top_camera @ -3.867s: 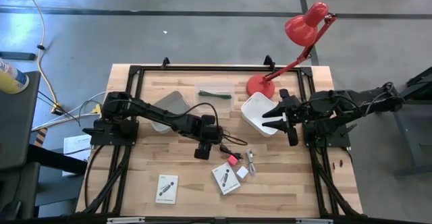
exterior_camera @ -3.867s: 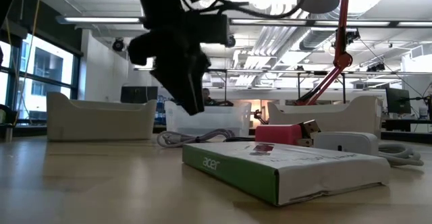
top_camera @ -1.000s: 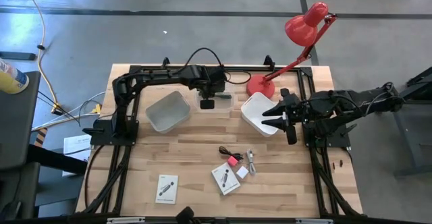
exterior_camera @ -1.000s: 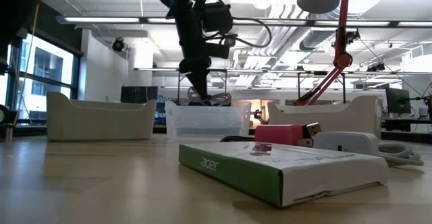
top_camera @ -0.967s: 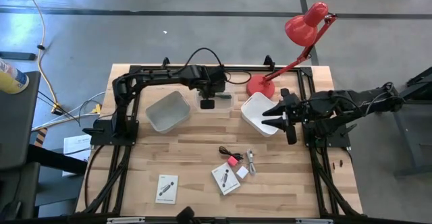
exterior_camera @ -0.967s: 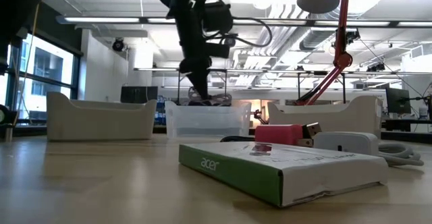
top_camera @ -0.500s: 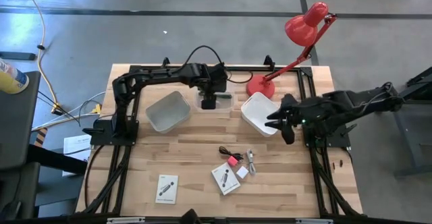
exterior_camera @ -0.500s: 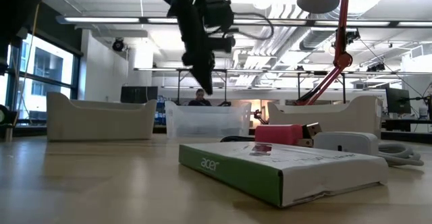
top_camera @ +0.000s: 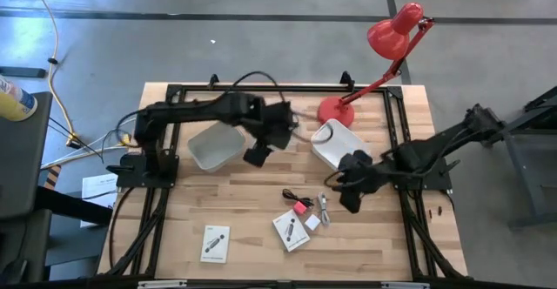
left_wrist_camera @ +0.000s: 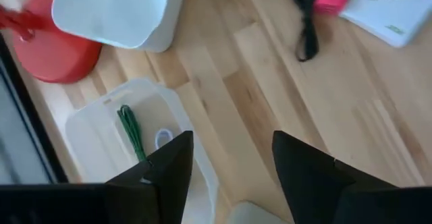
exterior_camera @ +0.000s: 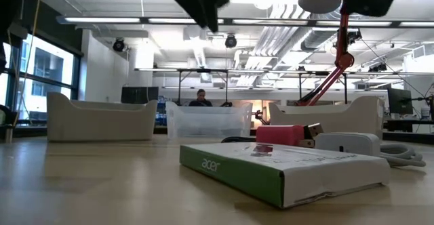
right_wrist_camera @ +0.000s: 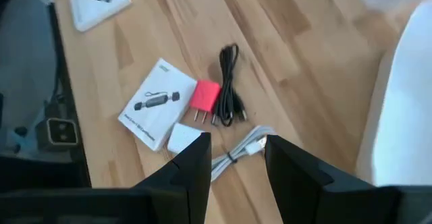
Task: Pick and place items into bin
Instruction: Put the white charger cable into the transparent bin
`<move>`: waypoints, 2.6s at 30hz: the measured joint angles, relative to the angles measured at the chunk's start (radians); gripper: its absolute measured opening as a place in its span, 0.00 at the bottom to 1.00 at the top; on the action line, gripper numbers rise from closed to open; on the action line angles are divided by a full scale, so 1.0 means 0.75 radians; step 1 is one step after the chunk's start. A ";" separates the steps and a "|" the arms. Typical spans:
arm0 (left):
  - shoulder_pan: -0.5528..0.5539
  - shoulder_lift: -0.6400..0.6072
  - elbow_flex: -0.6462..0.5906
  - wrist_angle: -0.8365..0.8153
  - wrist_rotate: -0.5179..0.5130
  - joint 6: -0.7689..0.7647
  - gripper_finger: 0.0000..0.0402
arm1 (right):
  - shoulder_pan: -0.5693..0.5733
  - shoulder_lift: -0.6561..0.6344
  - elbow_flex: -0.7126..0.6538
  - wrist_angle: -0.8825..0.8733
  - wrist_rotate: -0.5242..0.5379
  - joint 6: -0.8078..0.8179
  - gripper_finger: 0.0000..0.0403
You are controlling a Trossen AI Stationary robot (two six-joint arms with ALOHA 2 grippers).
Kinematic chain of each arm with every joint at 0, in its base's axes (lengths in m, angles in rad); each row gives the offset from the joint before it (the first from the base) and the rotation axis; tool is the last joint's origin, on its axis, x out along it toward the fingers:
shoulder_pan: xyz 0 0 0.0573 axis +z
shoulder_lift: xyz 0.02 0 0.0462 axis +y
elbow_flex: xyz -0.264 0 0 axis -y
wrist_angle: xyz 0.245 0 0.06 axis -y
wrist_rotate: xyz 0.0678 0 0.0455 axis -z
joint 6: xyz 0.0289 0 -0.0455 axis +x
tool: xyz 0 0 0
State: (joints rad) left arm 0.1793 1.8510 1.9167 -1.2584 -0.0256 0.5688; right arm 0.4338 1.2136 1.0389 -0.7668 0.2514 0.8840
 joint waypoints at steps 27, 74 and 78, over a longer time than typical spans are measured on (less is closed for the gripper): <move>-0.414 -0.230 -0.003 -0.380 -0.629 -0.212 0.43 | 0.078 0.622 -0.001 0.151 -0.176 1.026 0.32; -0.432 -0.431 -0.158 -0.408 -0.761 -0.431 0.43 | 0.004 0.797 -0.001 0.173 -0.130 0.843 0.14; -0.432 -0.431 -0.158 -0.408 -0.761 -0.441 0.43 | 0.003 0.797 -0.001 0.174 -0.130 0.843 0.11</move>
State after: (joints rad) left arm -0.1444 1.5276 1.7985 -1.5642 -0.5966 0.2380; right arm 0.4362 1.8111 1.0386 -0.6361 0.1537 1.5166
